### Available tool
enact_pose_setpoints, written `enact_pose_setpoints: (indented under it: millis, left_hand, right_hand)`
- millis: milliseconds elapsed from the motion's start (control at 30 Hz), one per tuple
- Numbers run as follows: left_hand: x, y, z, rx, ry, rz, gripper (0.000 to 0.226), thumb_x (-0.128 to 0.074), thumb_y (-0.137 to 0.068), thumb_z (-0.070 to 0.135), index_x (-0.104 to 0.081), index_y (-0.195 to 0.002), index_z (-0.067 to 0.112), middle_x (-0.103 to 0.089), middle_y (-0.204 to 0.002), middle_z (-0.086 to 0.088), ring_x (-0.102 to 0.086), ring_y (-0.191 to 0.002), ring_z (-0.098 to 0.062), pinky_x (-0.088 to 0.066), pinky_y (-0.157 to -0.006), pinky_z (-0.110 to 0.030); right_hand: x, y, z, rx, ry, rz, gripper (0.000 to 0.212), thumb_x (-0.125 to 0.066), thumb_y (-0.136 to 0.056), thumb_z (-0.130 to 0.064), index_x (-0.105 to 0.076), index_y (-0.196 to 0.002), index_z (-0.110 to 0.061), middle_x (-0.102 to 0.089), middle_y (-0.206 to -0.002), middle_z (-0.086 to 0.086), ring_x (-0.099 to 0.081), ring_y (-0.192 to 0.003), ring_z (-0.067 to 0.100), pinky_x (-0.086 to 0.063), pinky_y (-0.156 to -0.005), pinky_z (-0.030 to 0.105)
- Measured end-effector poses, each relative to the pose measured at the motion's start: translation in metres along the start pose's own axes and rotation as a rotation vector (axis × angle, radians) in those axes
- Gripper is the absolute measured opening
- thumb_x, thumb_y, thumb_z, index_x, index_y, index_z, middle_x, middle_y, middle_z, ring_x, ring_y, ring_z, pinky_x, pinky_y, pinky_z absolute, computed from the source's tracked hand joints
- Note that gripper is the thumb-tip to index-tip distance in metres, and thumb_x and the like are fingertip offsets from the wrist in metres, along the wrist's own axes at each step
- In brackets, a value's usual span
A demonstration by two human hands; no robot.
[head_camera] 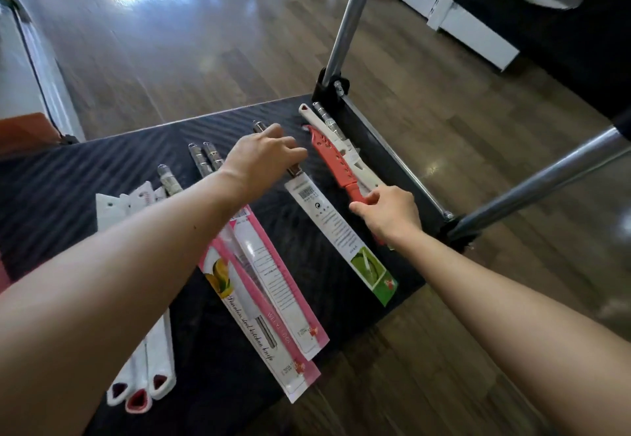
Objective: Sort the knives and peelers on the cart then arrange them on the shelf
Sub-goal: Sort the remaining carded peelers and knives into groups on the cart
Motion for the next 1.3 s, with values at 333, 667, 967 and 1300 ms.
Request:
enact_pose_setpoints:
  millis: [333,667,967,1300]
  left_hand:
    - [-0.024,-0.024,0.013,0.098,0.225,0.015,0.025,-0.053,-0.091,0.011,-0.059,-0.114,0.019,-0.058,-0.119,0.001,-0.040,-0.119,-0.023,-0.044,-0.072,-0.036]
    - [-0.014,-0.006,-0.010,0.056,0.189,0.007,0.040,-0.051,-0.093,0.026,-0.050,-0.133,0.026,-0.047,-0.141,0.003,-0.037,-0.130,-0.024,-0.043,-0.097,-0.040]
    - [0.060,0.090,-0.105,0.358,0.151,0.182,0.028,-0.058,-0.089,0.020,-0.064,-0.116,0.013,-0.062,-0.125,-0.010,-0.050,-0.117,-0.036,-0.048,-0.089,-0.050]
    - [0.116,0.237,-0.174,0.782,0.137,0.158,0.031,-0.051,-0.091,0.024,-0.060,-0.121,0.018,-0.054,-0.135,-0.004,-0.042,-0.127,-0.027,-0.037,-0.103,-0.039]
  right_hand:
    - [-0.006,-0.009,0.006,0.037,0.009,-0.022,0.028,-0.067,-0.079,-0.037,-0.070,-0.091,-0.012,-0.068,-0.091,0.003,-0.062,-0.082,0.018,-0.047,-0.067,0.026]
    - [-0.003,-0.005,-0.012,0.150,0.036,0.020,0.024,-0.064,-0.083,-0.038,-0.067,-0.090,-0.014,-0.061,-0.081,-0.003,-0.056,-0.073,0.014,-0.042,-0.061,0.024]
    - [-0.025,0.022,-0.086,0.348,0.062,0.002,0.028,-0.063,-0.083,-0.038,-0.070,-0.094,-0.013,-0.072,-0.097,0.008,-0.064,-0.094,0.026,-0.048,-0.079,0.031]
    - [-0.121,0.159,-0.220,0.634,-0.093,-0.390,0.025,-0.065,-0.077,-0.030,-0.066,-0.062,-0.010,-0.064,-0.059,0.007,-0.056,-0.053,0.012,-0.045,-0.054,0.024]
Point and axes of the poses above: each hand's wrist, its own y-axis away from the middle knuckle, its own x-axis out of the back of the hand, z = x × y, the point moved 5 cm from there along -y, towards the middle knuckle
